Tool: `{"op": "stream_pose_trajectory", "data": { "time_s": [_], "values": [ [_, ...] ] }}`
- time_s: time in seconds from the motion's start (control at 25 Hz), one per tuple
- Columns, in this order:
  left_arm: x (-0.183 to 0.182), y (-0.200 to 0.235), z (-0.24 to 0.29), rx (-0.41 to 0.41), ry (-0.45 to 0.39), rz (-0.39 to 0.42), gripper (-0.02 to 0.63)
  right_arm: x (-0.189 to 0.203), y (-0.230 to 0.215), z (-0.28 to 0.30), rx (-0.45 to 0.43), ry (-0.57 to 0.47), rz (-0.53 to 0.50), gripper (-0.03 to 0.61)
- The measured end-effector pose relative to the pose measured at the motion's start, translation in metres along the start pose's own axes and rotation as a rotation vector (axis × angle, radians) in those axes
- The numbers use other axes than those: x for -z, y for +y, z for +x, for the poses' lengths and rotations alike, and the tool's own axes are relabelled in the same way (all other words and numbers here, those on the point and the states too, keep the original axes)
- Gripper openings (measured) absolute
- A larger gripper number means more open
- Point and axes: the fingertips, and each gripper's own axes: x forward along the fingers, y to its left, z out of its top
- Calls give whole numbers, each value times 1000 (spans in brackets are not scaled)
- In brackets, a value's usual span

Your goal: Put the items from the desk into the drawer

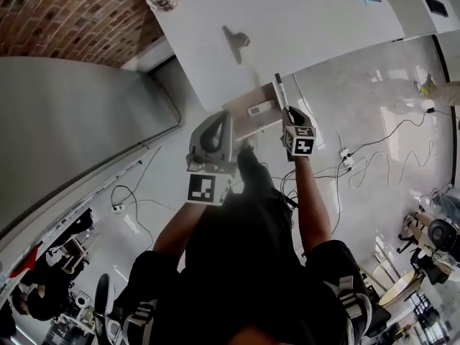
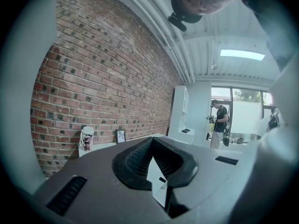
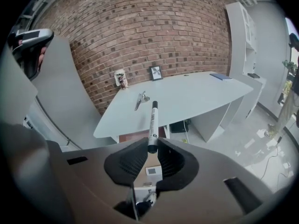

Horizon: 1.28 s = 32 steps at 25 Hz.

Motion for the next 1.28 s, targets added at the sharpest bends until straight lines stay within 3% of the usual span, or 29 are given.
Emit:
{"op": "stream_pose_trajectory", "data": {
  "time_s": [0.48,0.76,1.28],
  "values": [
    [34,9,2,55,56,-5,0,83,0,19,75,156,71,58],
    [49,0,5,63,65,-8,0,150,2,51,47,325,87,58],
    [77,-5,12,37,121,-16,0,209,-5,110,32,499,117,59]
  ]
}}
